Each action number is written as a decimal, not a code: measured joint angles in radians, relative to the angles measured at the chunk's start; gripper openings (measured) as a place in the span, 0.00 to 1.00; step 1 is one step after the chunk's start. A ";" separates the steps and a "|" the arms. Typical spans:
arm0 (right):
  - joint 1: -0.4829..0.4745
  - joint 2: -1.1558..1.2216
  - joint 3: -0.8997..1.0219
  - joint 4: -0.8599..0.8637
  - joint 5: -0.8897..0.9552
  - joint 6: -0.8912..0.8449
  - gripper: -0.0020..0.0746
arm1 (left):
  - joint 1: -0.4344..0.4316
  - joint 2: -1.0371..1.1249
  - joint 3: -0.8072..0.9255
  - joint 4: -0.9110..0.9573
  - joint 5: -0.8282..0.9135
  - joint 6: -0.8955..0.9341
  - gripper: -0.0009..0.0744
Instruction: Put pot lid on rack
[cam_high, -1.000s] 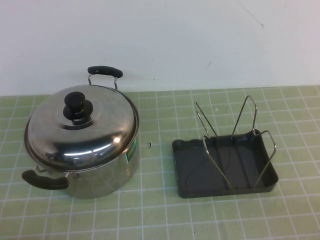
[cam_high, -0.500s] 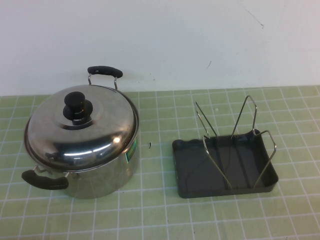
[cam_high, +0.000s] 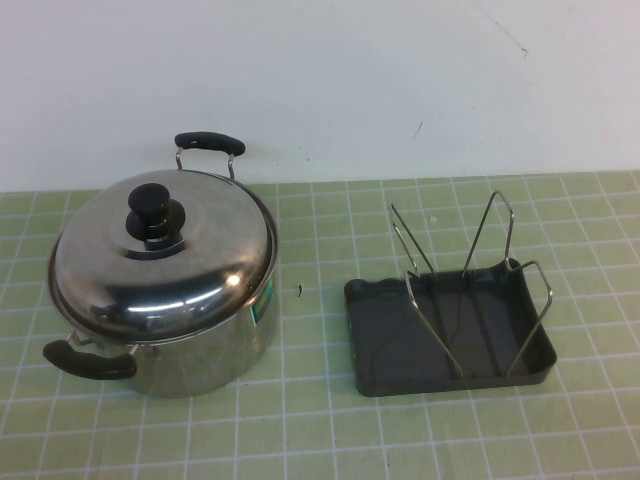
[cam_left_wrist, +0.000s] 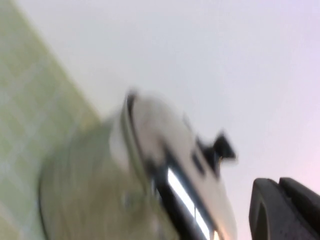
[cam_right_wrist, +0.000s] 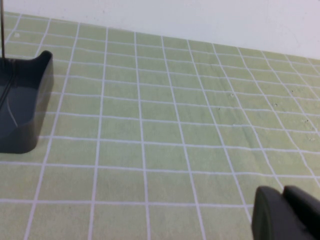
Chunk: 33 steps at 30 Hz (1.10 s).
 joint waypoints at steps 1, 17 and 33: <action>0.000 0.000 0.000 0.000 0.000 0.000 0.07 | 0.000 0.000 0.000 -0.020 -0.033 0.041 0.01; 0.000 0.000 0.000 -0.001 0.000 0.000 0.06 | 0.000 0.297 -0.295 0.192 0.258 0.484 0.01; 0.000 0.000 0.000 -0.001 0.000 0.000 0.06 | -0.167 0.896 -0.543 1.308 -0.237 -0.308 0.76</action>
